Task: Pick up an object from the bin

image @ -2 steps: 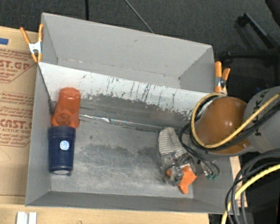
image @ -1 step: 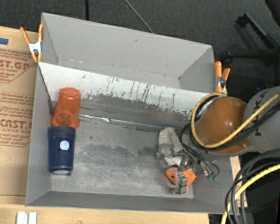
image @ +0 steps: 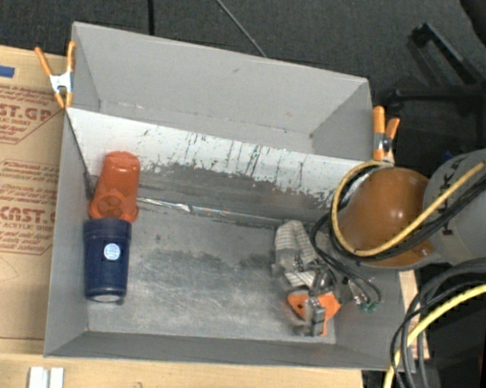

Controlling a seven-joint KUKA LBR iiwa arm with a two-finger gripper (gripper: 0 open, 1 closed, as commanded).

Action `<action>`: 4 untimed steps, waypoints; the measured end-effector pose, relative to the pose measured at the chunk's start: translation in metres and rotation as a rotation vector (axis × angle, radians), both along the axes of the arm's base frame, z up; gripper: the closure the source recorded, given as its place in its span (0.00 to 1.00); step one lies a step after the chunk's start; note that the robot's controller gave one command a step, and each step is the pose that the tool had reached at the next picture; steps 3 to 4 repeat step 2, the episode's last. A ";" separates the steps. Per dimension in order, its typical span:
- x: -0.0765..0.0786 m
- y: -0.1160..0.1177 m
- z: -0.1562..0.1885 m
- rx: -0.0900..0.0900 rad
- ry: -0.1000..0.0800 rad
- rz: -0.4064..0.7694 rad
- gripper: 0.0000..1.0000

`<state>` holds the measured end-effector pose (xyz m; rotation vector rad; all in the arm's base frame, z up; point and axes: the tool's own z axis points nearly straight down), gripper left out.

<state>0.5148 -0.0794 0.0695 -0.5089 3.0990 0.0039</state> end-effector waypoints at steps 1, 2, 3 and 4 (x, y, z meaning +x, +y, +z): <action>0.007 -0.046 0.010 0.000 0.000 -0.031 0.00; -0.022 -0.052 0.006 -0.001 0.001 -0.152 1.00; -0.022 -0.052 0.006 -0.001 0.001 -0.152 1.00; -0.022 -0.052 0.006 -0.001 0.001 -0.152 1.00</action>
Offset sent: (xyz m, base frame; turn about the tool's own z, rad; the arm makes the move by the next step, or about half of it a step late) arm -0.0221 -0.0531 0.0061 0.1522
